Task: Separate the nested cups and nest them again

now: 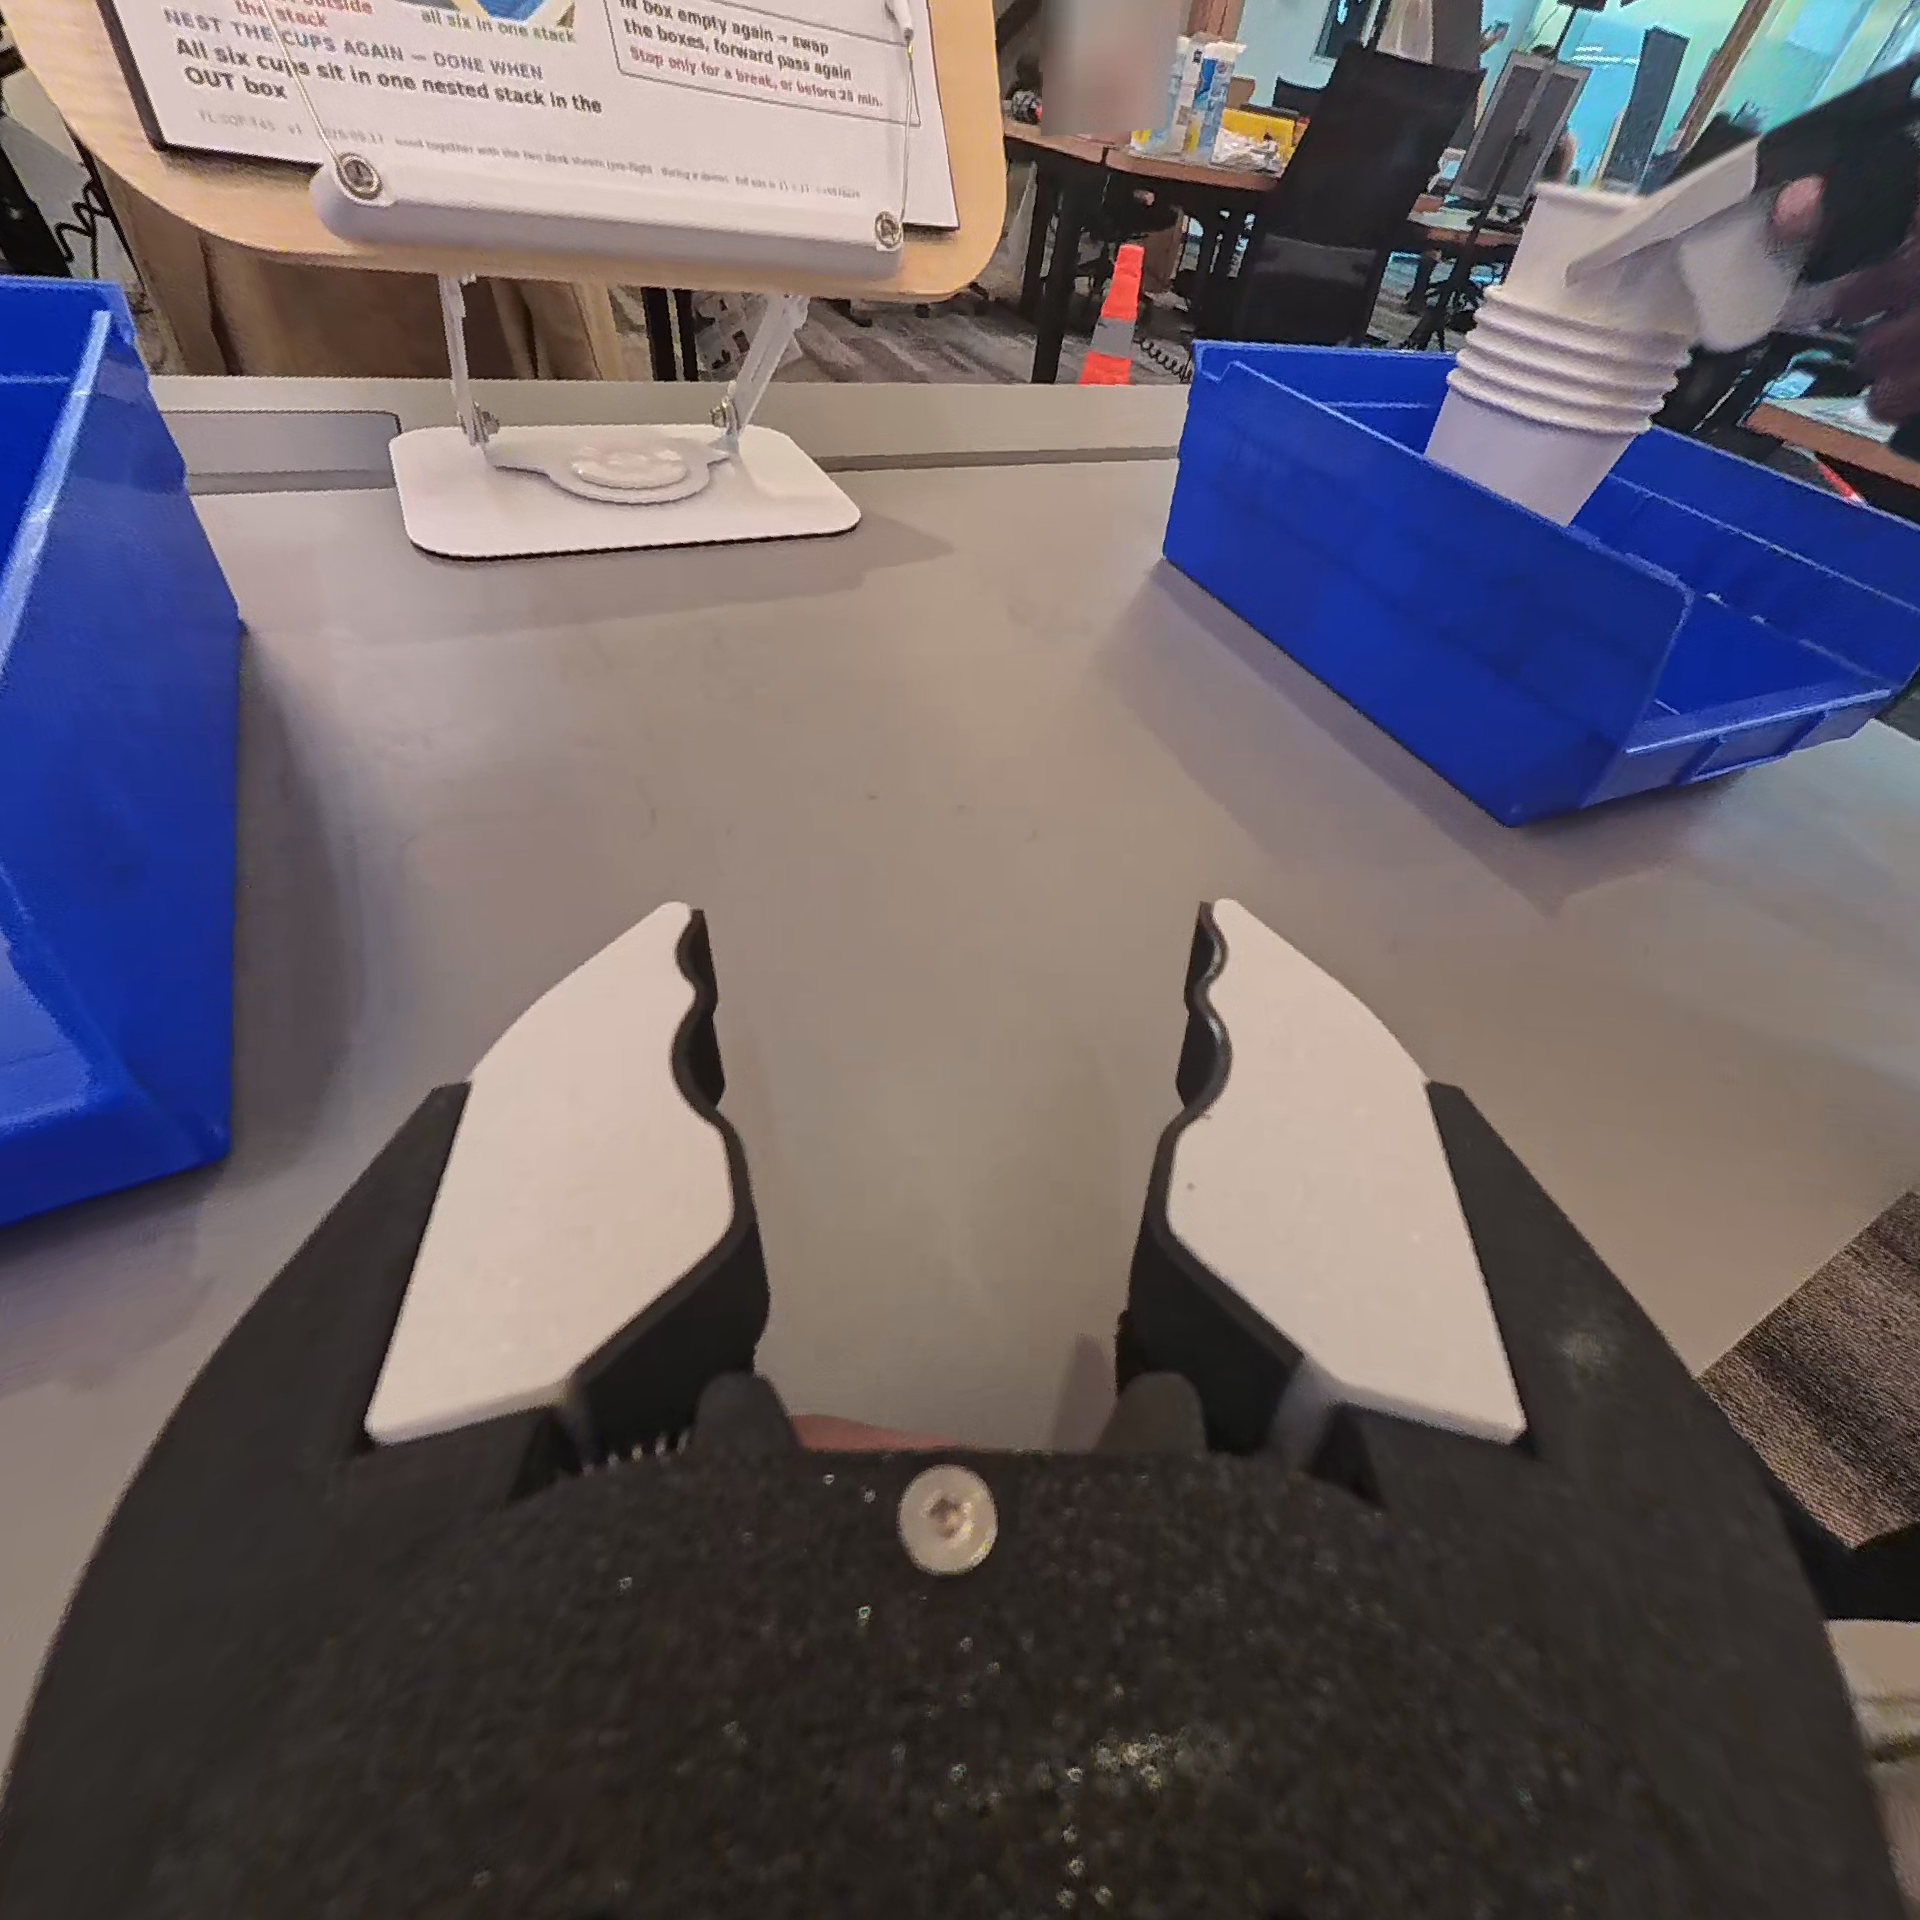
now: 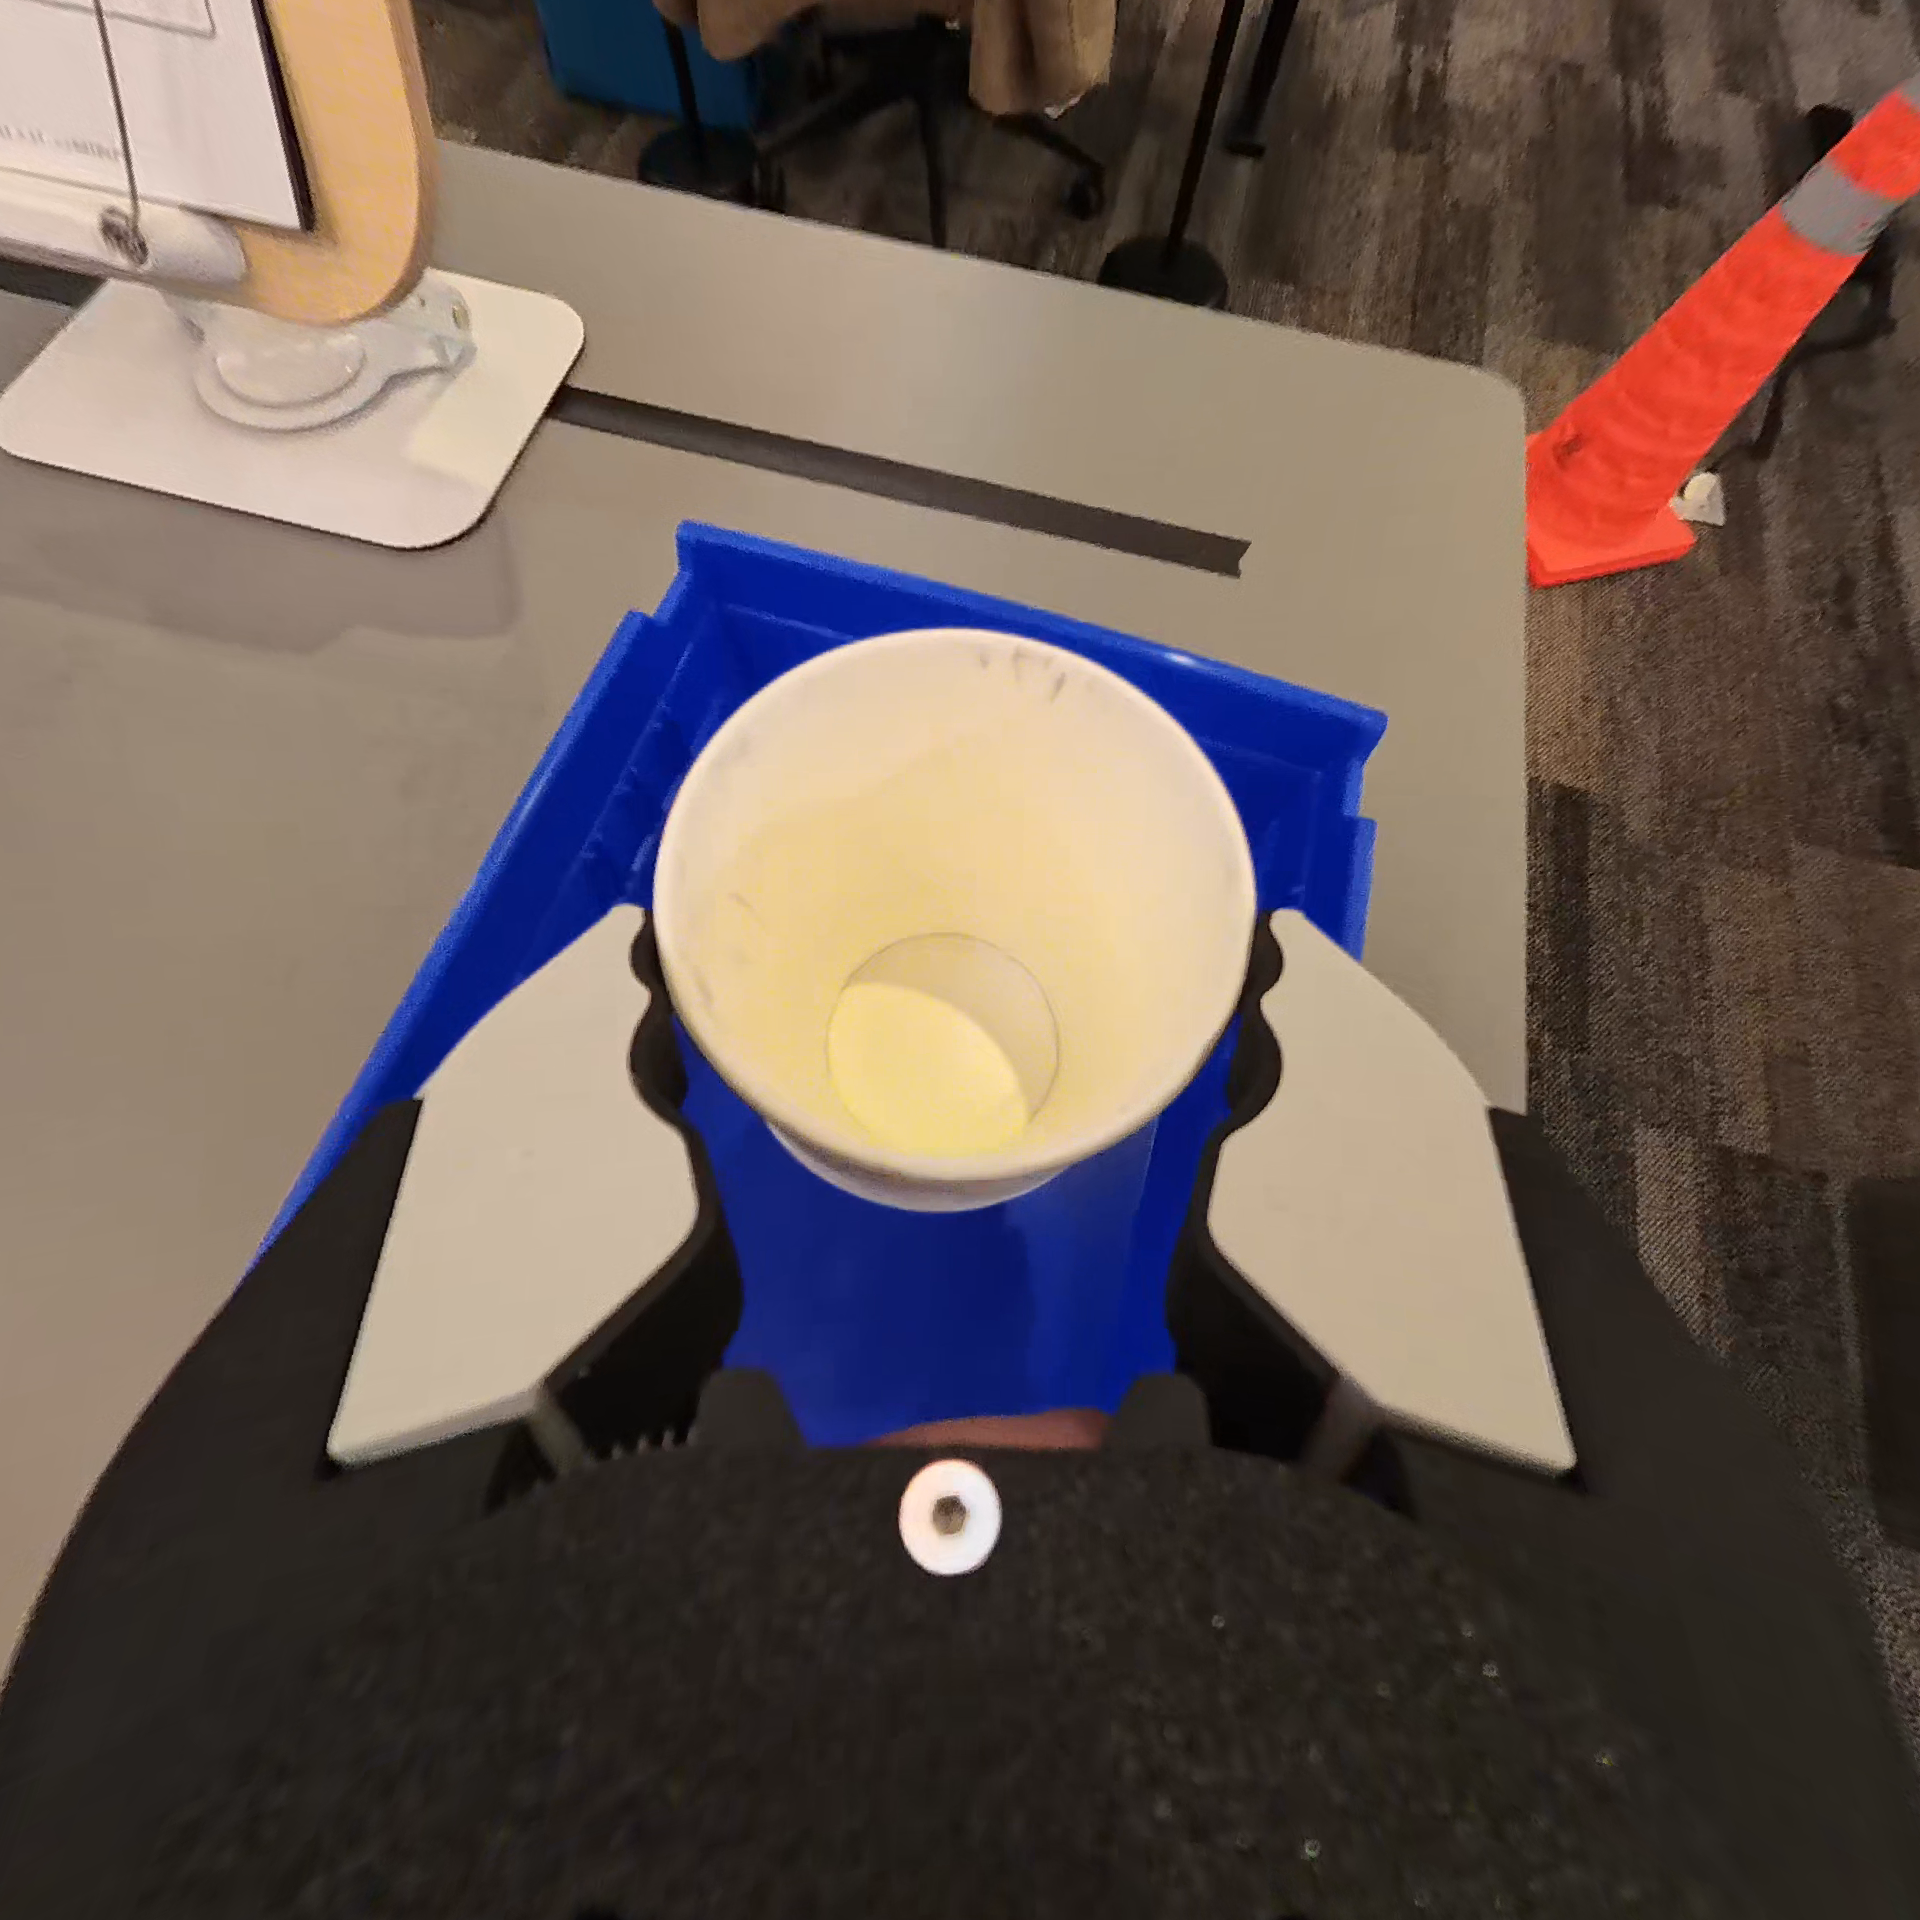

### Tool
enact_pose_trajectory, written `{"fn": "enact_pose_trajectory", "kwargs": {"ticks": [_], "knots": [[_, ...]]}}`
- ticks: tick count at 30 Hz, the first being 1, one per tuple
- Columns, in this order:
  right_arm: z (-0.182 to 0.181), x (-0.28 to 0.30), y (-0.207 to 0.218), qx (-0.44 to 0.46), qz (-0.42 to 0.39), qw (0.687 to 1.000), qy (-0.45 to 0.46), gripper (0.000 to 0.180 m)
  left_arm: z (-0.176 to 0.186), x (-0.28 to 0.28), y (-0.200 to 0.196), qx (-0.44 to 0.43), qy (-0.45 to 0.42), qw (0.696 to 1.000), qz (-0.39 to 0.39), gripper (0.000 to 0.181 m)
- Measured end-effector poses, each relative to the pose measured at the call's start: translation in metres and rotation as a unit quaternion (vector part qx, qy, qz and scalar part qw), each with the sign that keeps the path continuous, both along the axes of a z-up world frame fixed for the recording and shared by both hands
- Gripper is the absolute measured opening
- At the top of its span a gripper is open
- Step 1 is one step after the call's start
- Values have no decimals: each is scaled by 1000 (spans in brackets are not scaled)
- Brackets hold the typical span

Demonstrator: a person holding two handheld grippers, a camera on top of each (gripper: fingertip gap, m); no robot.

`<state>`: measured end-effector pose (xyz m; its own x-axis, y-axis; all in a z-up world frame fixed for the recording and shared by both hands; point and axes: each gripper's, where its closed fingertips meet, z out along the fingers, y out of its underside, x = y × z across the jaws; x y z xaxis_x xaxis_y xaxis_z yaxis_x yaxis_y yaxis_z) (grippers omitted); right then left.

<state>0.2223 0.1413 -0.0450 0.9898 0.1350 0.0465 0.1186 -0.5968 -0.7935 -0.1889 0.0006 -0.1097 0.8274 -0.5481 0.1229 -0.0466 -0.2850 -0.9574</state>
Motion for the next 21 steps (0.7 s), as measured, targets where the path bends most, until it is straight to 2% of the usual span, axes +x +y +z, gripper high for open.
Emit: {"fn": "enact_pose_trajectory", "kwargs": {"ticks": [6,12,17,21], "knots": [[-19,-1,-5,-28,12,999,-9,104,0,10,-5,0,-8,1000,-21,86],[-33,4,-4,-42,15,997,-68,107,-4,16,-8,-1,-1,1000,-31,87],[0,2,-21,20,12,993,-118,110,-4,12,-6,-4,-4,1000,-23,87],[27,-57,-63,101,58,990,-74,106,4,-4,1,14,-3,1000,13,87]]}}
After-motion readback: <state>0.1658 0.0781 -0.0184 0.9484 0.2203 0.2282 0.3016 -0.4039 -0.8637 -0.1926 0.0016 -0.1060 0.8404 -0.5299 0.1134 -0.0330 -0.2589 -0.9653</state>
